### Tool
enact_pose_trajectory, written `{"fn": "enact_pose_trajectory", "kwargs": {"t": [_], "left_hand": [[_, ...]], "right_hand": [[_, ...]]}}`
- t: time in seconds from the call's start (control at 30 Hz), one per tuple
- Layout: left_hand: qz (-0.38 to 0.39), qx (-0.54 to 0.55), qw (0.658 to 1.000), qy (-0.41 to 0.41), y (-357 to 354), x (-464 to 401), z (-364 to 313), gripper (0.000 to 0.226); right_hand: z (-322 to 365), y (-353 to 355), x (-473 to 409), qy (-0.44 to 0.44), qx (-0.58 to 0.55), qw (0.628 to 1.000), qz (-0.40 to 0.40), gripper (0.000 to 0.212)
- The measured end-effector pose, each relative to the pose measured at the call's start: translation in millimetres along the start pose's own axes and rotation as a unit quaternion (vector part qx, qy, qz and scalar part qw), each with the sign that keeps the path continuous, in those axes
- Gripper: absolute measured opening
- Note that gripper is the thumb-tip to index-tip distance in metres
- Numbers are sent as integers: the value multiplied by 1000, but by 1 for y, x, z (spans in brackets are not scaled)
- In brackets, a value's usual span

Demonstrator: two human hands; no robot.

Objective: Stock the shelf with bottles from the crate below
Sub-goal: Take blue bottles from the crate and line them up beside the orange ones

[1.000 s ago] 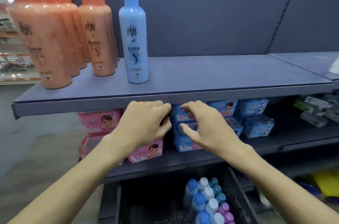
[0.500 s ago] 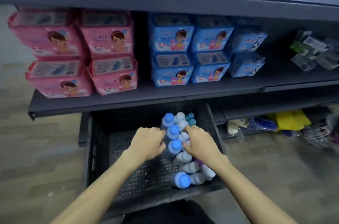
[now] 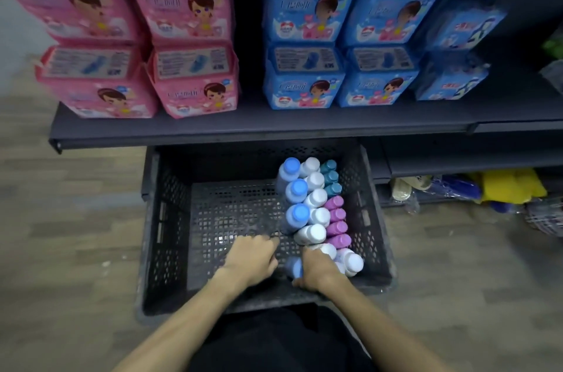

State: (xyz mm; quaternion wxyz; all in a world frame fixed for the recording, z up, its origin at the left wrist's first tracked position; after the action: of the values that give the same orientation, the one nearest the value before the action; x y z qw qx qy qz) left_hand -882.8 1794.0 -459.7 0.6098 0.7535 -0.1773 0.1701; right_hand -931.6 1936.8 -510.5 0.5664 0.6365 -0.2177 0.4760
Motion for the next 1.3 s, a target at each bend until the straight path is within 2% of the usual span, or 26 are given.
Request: {"fn": "enact_pose_trajectory", "kwargs": {"t": [0.1,0.23,0.33,0.5,0.7,1.0,1.17,1.3], "left_hand": [[12,4,1000,8,-9,0,2,27],[30,10,999,20,-20,2,7,27],[33,22,999,27,-26,3,9,28],[19,45,998,44,-30,4,11,24],[16,61,996,55,-32,5,17,22],[-30,84,994,68,-12,3,29,22],[-65,87,992,68,11,5,40,23],[-112,77,989,51,50,1,46,22]], "right_hand": [[3,-7,-8,-17,-9,1000,-9,70],[7,-7,-10,-23,-17,998,-48,54],[12,-1,-9,-3,-29,995,-92,61],[19,13,-12,49,36,988,-145,50],[6,27,-13,52,-23,985,-163,54],[11,71,10,83,-69,967,-231,56],[7,106,37,84,-133,942,-297,55],[20,145,62,140,-173,915,-338,57]]}}
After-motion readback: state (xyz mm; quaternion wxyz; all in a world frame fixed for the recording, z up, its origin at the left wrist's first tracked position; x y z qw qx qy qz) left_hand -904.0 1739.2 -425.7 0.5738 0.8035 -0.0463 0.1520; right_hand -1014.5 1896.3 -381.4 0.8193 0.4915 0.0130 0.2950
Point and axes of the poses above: each hand's wrist, its own x-axis away from the middle knuckle, its own y-axis out of the back of the hand, z = x × y, the point moved 5 cm from there along -x, towards the middle knuckle, and after that the axes turned 5 degrees about z, right-handed, at the moved point
